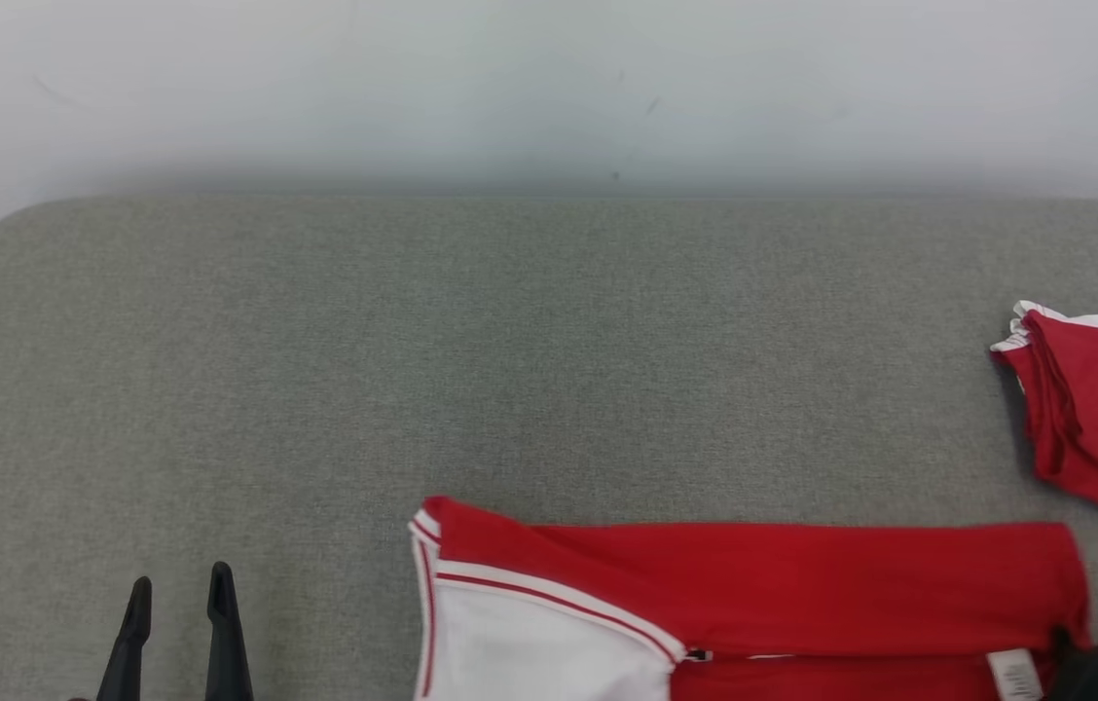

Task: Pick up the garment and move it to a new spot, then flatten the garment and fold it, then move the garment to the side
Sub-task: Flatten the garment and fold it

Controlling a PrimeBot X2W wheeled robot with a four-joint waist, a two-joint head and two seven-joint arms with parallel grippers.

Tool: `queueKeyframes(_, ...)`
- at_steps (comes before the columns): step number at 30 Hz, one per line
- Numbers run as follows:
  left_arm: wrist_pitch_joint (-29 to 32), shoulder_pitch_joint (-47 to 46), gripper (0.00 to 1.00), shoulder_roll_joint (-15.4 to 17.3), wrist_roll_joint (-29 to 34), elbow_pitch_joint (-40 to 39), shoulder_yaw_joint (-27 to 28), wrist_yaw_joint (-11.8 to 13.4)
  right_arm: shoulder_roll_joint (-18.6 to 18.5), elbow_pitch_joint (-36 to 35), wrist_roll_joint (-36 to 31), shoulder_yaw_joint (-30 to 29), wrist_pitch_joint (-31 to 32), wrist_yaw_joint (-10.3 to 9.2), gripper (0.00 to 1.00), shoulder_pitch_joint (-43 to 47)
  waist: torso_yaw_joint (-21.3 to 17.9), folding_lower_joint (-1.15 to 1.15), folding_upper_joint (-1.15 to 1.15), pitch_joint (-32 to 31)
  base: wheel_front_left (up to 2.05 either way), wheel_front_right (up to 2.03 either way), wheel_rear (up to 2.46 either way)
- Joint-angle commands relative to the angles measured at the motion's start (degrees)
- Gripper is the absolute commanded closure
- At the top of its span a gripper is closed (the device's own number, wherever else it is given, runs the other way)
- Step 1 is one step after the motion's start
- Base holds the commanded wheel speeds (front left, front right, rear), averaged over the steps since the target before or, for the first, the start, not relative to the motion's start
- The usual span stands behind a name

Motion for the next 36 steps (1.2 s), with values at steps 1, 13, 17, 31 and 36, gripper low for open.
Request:
queueKeyframes(1, -0.15, -0.31, 0.0, -0.19, 0.38, -0.16, 0.03, 0.17, -0.44, -1.51, -1.23, -3.08, 0.01, -0.26, 1.0, -0.16, -0.87, 0.0, -0.01, 0.44, 0.0, 0.0, 0.0)
queueKeyframes(13, -0.1, -1.06, 0.0, 0.32, 0.27, -0.2, -0.29, -0.06, -0.23, -13.24, 4.76, -3.84, 6.07, -0.21, 1.0, 0.47, -3.57, 0.0, -0.01, 0.69, 0.0, 0.0, 0.0)
queueKeyframes(17, 0.1, -1.2, 0.0, 0.35, 0.16, -0.02, -0.78, -0.16, -0.3, -18.75, 12.39, 6.04, 11.19, -0.21, 1.0, 4.32, -3.68, 0.0, -0.01, 0.4, 0.0, 0.0, 0.0)
queueKeyframes(31, 0.34, -1.11, 0.0, 0.37, -0.45, 0.97, -1.93, -0.56, -0.28, -18.04, 26.19, 34.37, 8.72, -0.21, 1.0, 4.79, -0.54, 0.0, -0.01, -0.96, 0.0, 0.0, 0.0)
queueKeyframes(36, 0.37, -1.13, 0.0, 0.28, -0.5, 0.94, -2.15, -0.34, -0.3, -13.95, 26.81, 39.48, 6.87, -0.21, 1.0, 1.54, 0.74, 0.0, -0.01, -1.06, 0.0, 0.0, 0.0)
